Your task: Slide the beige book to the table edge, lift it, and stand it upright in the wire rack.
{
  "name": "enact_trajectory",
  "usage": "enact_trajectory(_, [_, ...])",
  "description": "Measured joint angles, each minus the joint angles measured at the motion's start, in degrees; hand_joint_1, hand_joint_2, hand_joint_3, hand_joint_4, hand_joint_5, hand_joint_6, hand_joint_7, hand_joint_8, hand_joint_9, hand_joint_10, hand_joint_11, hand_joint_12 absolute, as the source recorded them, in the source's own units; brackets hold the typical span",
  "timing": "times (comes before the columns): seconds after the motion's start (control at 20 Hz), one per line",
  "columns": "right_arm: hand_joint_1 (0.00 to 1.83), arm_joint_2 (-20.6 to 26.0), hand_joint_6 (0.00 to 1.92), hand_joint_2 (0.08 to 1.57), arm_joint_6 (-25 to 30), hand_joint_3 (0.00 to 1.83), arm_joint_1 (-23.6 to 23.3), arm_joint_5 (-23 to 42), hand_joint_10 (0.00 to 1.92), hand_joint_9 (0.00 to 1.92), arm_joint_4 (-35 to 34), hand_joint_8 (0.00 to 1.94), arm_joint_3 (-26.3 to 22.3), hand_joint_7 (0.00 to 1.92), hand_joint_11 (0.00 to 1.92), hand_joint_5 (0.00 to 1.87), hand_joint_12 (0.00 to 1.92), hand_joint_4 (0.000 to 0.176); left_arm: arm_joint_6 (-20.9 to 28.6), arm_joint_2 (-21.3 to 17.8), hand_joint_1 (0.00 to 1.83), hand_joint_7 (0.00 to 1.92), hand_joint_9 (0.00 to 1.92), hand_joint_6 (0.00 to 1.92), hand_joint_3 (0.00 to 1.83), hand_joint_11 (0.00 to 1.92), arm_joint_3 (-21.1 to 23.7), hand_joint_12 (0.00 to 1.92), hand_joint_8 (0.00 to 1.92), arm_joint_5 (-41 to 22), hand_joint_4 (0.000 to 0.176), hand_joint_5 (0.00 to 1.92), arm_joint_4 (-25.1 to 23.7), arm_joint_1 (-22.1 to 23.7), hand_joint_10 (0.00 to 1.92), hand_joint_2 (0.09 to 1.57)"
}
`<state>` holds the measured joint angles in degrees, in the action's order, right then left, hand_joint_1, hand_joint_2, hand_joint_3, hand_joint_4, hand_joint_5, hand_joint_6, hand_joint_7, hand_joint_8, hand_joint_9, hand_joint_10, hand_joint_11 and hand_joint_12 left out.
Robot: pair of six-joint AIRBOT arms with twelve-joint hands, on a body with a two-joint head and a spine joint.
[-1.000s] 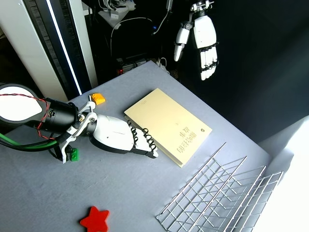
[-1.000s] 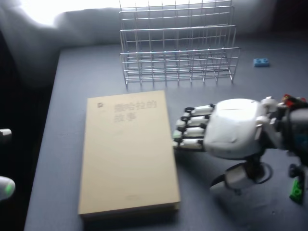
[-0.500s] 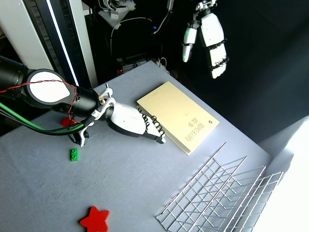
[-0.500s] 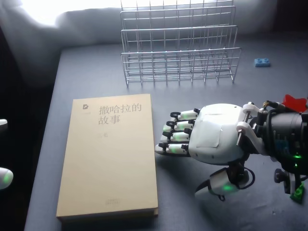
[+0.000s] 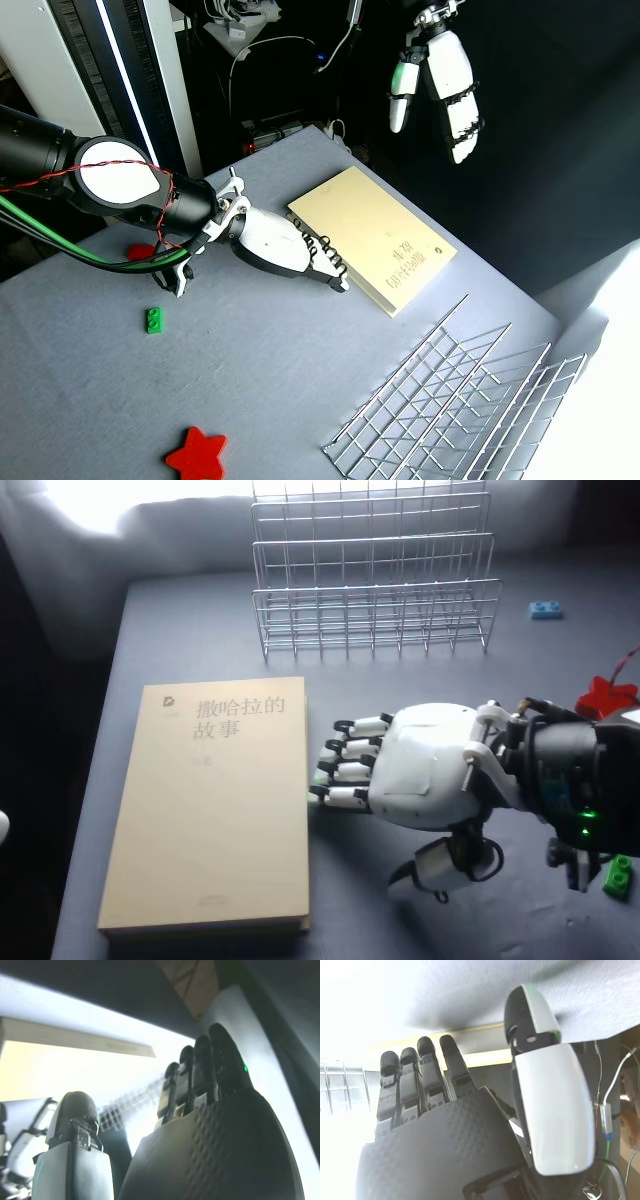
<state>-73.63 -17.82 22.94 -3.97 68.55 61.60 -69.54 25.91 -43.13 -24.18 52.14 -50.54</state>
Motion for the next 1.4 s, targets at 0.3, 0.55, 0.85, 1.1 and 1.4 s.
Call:
enact_trajectory(0.3, [0.21,-0.98,0.0,1.15,0.39,0.0,-0.87,-0.9,0.0,0.06,-0.24,0.0,-0.02,0.08,0.0,0.0,0.33,0.0,1.99,0.42,0.34,0.06,0.04,0.0,0.0,0.0,-0.26,0.15,0.0,-2.51,0.052,0.01,0.15,-0.81,0.0,1.22])
enact_trajectory(0.55, [0.18,-2.01,0.0,1.15,1.07,0.0,-1.29,-2.23,0.0,0.06,-0.24,0.0,0.24,0.08,0.0,0.01,0.36,0.0,3.02,0.42,0.37,0.09,0.07,0.01,0.0,0.0,-0.02,0.28,0.0,-4.26,0.06,0.05,0.22,-0.81,0.01,1.2])
enact_trajectory(0.85, [0.19,-3.19,0.0,1.14,2.45,0.0,-2.14,-3.65,0.01,0.08,-0.39,0.0,1.14,0.09,0.0,0.01,0.51,0.0,3.02,0.81,0.34,0.06,0.04,0.0,0.0,0.0,-0.02,0.13,0.0,-4.66,0.059,0.01,0.83,-1.11,0.0,1.22])
enact_trajectory(1.1, [0.18,-4.15,0.0,1.14,2.58,0.0,-2.45,-4.42,0.0,0.06,-0.44,0.0,1.27,0.08,0.0,0.01,0.51,0.0,3.15,1.14,0.35,0.08,0.05,0.0,0.0,0.0,-0.13,0.17,0.0,-4.57,0.057,0.01,1.25,-1.31,0.0,1.22])
enact_trajectory(1.4, [0.17,-5.2,0.0,1.14,2.64,0.0,-2.75,-5.42,0.0,0.04,-0.48,0.0,1.27,0.06,0.0,0.0,0.38,0.0,3.58,1.14,0.41,0.1,0.08,0.0,0.0,0.0,-0.33,0.26,0.0,-4.57,0.066,0.05,1.25,-1.31,0.01,1.2])
